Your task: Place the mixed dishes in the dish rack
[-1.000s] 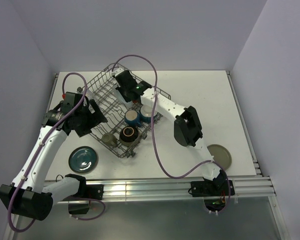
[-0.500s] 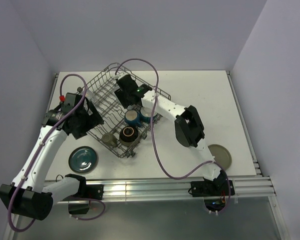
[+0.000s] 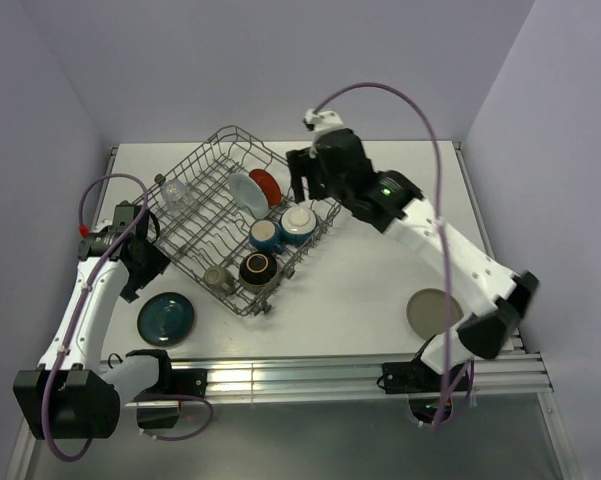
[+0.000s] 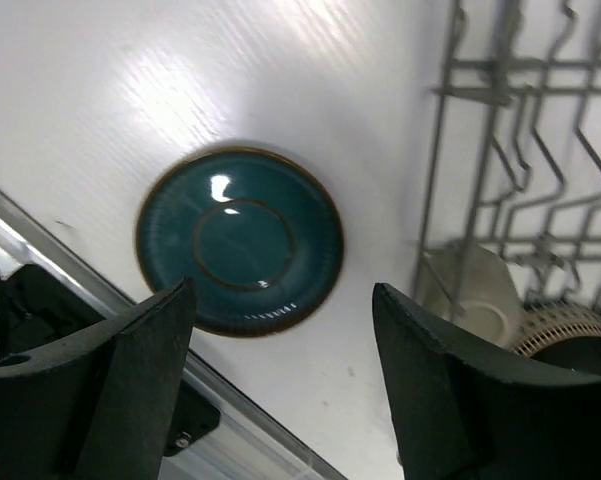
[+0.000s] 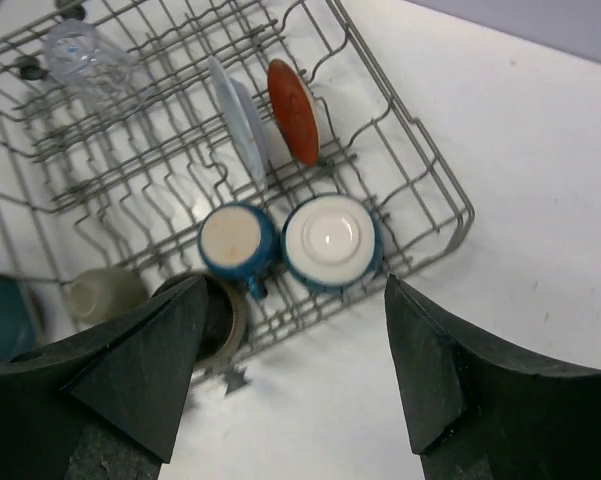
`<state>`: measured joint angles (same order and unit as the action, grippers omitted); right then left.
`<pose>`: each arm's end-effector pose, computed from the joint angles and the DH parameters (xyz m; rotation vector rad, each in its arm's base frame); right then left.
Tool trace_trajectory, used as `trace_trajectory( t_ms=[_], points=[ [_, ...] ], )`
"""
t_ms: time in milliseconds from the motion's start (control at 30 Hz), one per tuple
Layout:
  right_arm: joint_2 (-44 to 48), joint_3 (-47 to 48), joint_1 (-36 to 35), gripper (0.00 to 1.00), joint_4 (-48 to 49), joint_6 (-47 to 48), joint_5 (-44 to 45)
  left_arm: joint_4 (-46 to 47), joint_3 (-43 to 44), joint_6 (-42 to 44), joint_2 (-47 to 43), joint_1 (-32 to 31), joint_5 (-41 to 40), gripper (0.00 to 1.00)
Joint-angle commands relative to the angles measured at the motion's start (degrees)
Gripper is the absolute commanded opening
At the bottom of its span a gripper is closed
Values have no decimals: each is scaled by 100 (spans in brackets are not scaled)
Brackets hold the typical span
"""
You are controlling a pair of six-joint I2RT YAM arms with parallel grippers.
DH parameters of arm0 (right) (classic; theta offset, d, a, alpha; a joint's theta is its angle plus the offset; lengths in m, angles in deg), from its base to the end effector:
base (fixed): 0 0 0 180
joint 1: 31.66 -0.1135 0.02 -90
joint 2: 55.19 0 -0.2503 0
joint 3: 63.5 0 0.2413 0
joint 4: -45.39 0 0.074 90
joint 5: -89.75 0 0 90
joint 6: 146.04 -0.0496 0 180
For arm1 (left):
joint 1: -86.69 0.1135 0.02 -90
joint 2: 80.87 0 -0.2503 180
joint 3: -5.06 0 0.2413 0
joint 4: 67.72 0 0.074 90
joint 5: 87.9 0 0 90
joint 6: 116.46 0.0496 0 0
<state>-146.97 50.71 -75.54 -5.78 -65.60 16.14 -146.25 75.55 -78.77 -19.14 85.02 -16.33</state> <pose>0.2673 0.2377 0.3973 -0.4388 2.0149 0.2827 0.1822 0.0104 0.2571 -1.2159 2.3885 0.1704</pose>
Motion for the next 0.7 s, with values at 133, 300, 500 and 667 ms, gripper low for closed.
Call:
trace_trajectory(
  t_ms=[133, 300, 500, 667],
  points=[
    [1953, -1673, 20, 79, -216, -599, -653, 77, -2, 740, 733, 352, -486, 87],
    [2832, -2167, 20, 79, -312, -530, -838, 260, -28, 837, 1112, 395, -206, 99],
    [3457, -2589, 20, 79, -436, -363, -680, 121, 24, -199, 1649, 563, 568, 99],
    [3957, -2888, 20, 79, -436, -222, -637, 227, -99, -1050, 1815, 650, 1087, 99]
  ],
)
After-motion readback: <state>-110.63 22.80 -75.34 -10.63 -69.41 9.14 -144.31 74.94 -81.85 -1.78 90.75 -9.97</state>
